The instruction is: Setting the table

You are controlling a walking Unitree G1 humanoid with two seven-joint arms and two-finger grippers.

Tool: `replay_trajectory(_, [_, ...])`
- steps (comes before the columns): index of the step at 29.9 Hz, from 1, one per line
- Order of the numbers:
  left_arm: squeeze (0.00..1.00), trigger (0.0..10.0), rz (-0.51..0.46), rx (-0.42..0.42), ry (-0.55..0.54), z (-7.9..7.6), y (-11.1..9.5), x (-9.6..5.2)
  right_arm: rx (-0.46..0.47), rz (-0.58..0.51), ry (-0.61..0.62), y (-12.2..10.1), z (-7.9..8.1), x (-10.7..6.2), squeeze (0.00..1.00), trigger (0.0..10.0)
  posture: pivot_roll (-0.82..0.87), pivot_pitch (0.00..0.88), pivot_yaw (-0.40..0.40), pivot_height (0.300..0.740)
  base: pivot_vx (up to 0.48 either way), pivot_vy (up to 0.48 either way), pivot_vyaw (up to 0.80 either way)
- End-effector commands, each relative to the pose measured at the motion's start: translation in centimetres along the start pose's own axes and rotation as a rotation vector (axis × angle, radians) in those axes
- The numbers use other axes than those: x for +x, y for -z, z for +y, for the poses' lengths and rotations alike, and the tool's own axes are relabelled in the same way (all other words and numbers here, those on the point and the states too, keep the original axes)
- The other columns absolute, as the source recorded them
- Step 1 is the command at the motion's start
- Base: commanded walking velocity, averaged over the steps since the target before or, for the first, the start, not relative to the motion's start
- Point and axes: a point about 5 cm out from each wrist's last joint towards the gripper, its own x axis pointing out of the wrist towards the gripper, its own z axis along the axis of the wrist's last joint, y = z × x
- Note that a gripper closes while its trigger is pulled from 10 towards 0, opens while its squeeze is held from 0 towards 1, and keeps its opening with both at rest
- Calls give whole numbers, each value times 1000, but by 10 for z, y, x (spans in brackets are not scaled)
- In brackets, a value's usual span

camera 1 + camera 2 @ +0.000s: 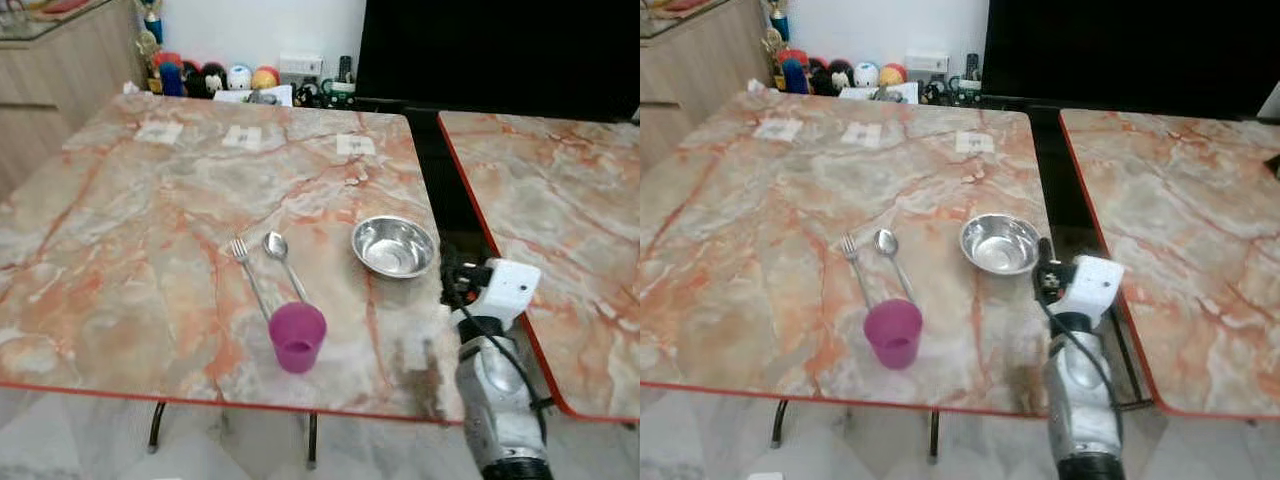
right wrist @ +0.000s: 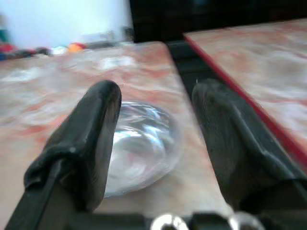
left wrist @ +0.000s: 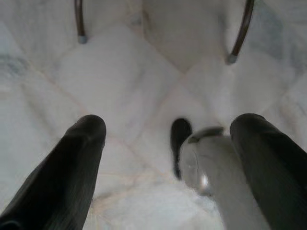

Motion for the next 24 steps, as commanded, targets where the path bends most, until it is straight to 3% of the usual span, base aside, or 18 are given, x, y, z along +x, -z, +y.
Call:
replay_trajectory(1, [0, 10000, 16, -7, 8, -4, 4, -1, -13, -13, 35, -3, -12, 0, 0, 10000, 30, 98, -35, 740, 255, 0, 0])
replay_trajectory(12, [0, 10000, 21, -4, 7, -4, 4, 0, -1, -15, 47, -4, -13, 2, 0, 10000, 31, 98, -33, 740, 93, 0, 0])
replay_trajectory(24, [0, 10000, 33, 4, 15, -5, 6, -1, 160, 62, 139, -2, -17, 11, 0, 10000, 31, 101, -30, 740, 0, 0, 0])
